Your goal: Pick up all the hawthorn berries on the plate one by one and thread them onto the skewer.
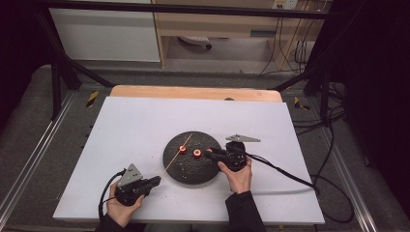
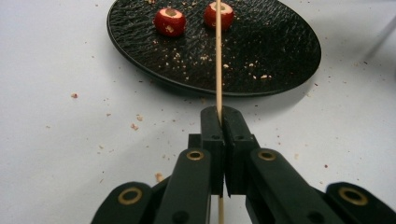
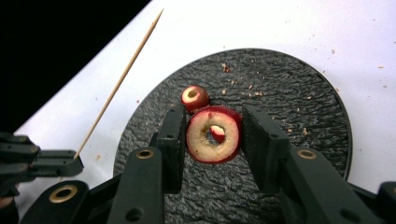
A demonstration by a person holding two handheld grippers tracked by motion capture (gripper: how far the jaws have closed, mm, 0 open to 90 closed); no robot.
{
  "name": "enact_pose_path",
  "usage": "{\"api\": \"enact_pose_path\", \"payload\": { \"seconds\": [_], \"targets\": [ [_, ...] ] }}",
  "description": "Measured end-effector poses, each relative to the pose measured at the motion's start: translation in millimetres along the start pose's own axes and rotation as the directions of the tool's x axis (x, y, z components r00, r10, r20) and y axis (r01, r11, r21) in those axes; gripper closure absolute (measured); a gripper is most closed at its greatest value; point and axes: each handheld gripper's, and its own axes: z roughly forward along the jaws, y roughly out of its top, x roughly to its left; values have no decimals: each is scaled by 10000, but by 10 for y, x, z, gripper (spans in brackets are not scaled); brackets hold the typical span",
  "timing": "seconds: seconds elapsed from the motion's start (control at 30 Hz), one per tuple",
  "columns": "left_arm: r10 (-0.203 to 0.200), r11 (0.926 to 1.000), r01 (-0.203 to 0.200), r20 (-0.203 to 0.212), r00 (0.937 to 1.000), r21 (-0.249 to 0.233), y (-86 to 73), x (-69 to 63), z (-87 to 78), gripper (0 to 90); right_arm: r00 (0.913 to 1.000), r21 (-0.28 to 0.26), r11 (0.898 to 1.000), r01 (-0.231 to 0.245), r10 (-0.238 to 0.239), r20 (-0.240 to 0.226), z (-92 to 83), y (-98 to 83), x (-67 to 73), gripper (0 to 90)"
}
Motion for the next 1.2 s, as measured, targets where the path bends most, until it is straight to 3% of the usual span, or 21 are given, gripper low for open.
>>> {"api": "enact_pose_path", "payload": {
  "seconds": [0.13, 0.3, 0.47, 0.57, 0.8, 0.87, 0.9, 1.0, 1.03, 1.07, 1.1, 1.17, 1.2],
  "targets": [
    [34, 10000, -34, -10, 10000, 8, 3, -19, 3, 878, 9990, -686, 9967, -435, 428, -117, 18, -78, -32, 623],
    [63, 10000, -63, -89, 9999, 13, 11, -30, -2, 878, 9978, -1142, 9913, -658, 642, -182, 8, -96, -54, 624],
    [31, 10000, -32, -131, 9999, -78, 18, -36, -6, 879, 9946, -1947, 9755, -1027, 982, -328, -24, -71, -65, 624],
    [35, 9999, -37, -137, 9999, -145, 21, -48, -12, 878, 9921, -2140, 9689, -1239, 1169, -453, -26, -56, -58, 624],
    [-44, 9998, 42, -96, 9999, -199, 34, -74, 6, 879, 9850, -3089, 9358, -1695, 1512, -826, -10, 13, -68, 625],
    [-54, 9998, 51, -118, 9999, -207, 46, -86, 16, 879, 9817, -3450, 9197, -1875, 1639, -968, 5, 33, -76, 625],
    [-71, 9997, 68, -106, 9999, -242, 52, -93, 20, 879, 9817, -3450, 9197, -1875, 1639, -968, 5, 33, -76, 625],
    [-39, 9995, 36, -100, 9999, -301, 60, -115, 33, 878, 9794, -3749, 9052, -2001, 1737, -1033, 25, 45, -84, 625],
    [-9, 9995, 7, -76, 10000, -300, 63, -120, 38, 879, 9782, -3882, 8984, -2055, 1766, -1092, 31, 48, -84, 625],
    [23, 9995, -25, -91, 10000, -308, 64, -129, 42, 879, 9737, -4094, 8842, -2246, 1878, -1286, 41, 52, -80, 625],
    [51, 9995, -53, -75, 10000, -304, 64, -137, 44, 879, 9737, -4094, 8842, -2246, 1878, -1286, 41, 52, -80, 625],
    [104, 9995, -106, -43, 9999, -301, 64, -155, 52, 879, 9685, -4402, 8637, -2454, 1988, -1498, 49, 53, -71, 625],
    [106, 9995, -107, -34, 9999, -305, 63, -164, 57, 879, 9671, -4478, 8581, -2513, 2037, -1525, 52, 52, -67, 625]
  ]
}}
